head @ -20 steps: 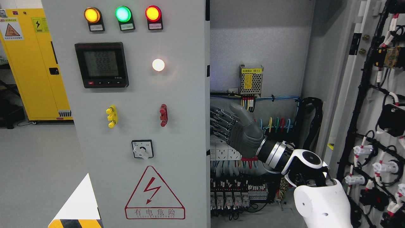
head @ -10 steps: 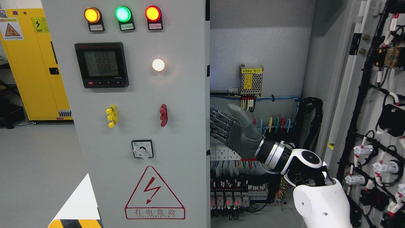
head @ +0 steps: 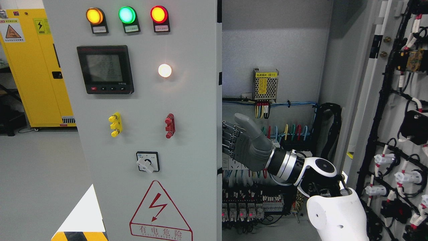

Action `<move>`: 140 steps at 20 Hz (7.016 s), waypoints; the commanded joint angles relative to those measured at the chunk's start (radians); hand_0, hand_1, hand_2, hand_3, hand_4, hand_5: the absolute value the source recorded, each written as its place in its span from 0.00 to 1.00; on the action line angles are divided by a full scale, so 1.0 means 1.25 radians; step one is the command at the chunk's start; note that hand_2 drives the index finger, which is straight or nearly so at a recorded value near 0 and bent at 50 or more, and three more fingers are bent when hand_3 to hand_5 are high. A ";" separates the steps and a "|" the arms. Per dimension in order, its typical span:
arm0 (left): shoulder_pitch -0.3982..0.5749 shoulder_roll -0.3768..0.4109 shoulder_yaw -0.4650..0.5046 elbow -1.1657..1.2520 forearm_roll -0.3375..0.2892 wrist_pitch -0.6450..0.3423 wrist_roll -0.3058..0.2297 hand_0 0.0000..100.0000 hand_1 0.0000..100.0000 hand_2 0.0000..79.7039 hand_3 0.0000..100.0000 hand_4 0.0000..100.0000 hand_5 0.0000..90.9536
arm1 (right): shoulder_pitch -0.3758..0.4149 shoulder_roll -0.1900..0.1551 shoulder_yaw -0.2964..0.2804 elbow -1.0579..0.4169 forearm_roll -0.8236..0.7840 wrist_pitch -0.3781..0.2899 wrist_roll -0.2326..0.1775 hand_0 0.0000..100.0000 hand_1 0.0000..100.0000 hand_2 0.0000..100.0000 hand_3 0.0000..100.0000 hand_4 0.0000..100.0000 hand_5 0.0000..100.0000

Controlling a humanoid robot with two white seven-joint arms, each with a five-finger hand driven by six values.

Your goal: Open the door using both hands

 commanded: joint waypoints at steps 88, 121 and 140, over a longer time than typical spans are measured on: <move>0.000 -0.022 0.000 0.013 0.000 0.000 0.001 0.00 0.00 0.00 0.00 0.00 0.00 | 0.383 0.134 0.558 -0.347 0.064 -0.008 -0.219 0.24 0.00 0.00 0.00 0.00 0.00; -0.052 0.013 -0.001 -0.175 -0.001 -0.087 -0.108 0.00 0.00 0.00 0.00 0.00 0.00 | 0.850 -0.061 0.125 -0.631 0.065 -0.187 -0.445 0.24 0.00 0.00 0.00 0.00 0.00; 0.340 0.064 0.066 -1.531 0.006 -0.016 -0.185 0.00 0.00 0.00 0.00 0.00 0.00 | 1.198 -0.184 -0.210 -0.688 0.052 -0.620 -0.445 0.24 0.00 0.00 0.00 0.00 0.00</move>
